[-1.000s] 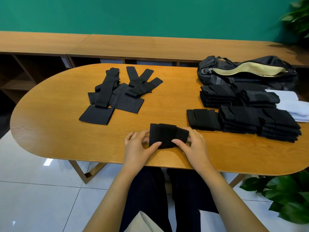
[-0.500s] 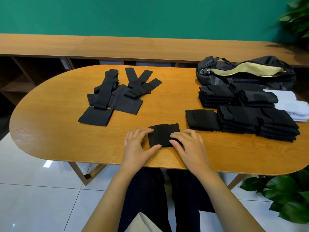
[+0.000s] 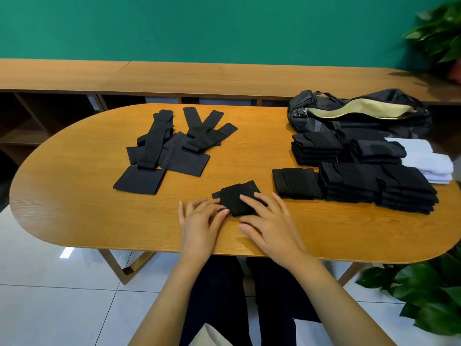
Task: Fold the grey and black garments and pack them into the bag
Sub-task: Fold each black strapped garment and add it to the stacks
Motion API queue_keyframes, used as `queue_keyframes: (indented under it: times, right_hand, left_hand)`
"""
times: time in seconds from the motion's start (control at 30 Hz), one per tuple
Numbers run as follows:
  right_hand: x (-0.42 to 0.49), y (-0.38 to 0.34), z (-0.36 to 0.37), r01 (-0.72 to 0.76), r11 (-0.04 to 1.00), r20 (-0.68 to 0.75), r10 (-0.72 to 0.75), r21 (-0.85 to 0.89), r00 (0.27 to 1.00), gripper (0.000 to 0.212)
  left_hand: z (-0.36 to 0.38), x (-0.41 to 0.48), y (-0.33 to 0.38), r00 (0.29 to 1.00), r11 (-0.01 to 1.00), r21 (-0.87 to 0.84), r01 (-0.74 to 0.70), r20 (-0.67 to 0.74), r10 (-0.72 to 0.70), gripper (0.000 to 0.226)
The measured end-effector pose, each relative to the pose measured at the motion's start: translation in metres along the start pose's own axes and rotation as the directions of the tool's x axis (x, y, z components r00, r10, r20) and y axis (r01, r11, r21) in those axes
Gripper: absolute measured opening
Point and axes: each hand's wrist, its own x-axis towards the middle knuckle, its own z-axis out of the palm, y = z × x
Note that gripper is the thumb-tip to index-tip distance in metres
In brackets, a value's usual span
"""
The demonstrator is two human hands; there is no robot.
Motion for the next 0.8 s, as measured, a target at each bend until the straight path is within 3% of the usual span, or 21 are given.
queue_keyframes:
  times: [0.1,0.17,0.27,0.33,0.5,0.8]
  right_hand:
    - [0.007,-0.003,0.001,0.029,0.994,0.116,-0.017,-0.103,0.993,0.054]
    - [0.011,-0.005,0.001,0.030,0.989,0.120,-0.013,-0.143,0.993,0.058]
    - [0.017,0.001,-0.007,-0.056,0.970,0.026,0.064,-0.236,0.998,0.062]
    - [0.018,0.012,-0.016,-0.178,0.947,-0.055,0.170,-0.269,0.984,0.064]
    - [-0.001,0.052,-0.029,-0.362,0.887,-0.120,0.342,-0.285,0.932,0.068]
    - [-0.009,0.061,-0.029,-0.393,0.898,-0.121,0.376,-0.196,0.919,0.065]
  left_hand:
    - [0.000,0.001,0.000,0.999,1.000,-0.024,0.018,-0.032,-0.019,0.022]
    - [-0.001,0.001,0.001,0.998,0.999,-0.032,0.038,-0.059,-0.039,0.032]
    - [-0.004,0.002,0.001,0.995,0.997,-0.040,0.072,-0.068,-0.075,0.061]
    - [-0.004,0.002,0.001,0.994,0.995,-0.043,0.091,-0.058,-0.094,0.069]
    - [-0.002,0.001,0.003,0.998,0.999,0.014,0.042,-0.047,-0.042,0.065]
    - [-0.003,-0.001,0.002,0.998,1.000,0.019,0.021,-0.052,-0.020,0.057]
